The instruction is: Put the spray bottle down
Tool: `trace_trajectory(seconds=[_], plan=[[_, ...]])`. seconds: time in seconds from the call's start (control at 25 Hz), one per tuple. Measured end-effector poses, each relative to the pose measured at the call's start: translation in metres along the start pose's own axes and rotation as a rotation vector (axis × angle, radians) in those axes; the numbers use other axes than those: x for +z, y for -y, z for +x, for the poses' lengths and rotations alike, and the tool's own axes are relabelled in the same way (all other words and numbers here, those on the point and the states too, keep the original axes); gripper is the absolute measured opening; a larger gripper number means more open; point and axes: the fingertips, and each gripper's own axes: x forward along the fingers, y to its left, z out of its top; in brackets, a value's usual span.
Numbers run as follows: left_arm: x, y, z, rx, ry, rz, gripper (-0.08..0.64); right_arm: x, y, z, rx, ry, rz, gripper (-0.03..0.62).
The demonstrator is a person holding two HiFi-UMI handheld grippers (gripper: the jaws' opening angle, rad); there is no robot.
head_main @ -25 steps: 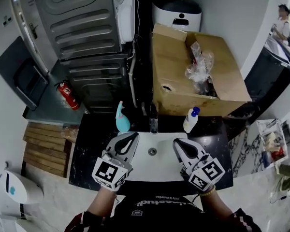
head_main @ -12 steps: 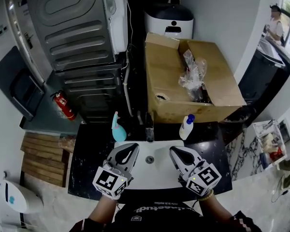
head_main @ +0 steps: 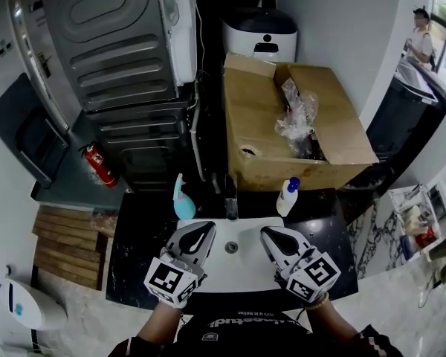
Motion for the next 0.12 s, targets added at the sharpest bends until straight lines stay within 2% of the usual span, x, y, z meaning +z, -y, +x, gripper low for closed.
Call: trace_trajectory(seconds=[0.12], plan=[[0.0004, 0.001, -0.0009, 0.004, -0.002, -0.004, 0.015, 0.0001, -0.0009, -0.0015, 0.001, -0.004, -0.001, 0.04]])
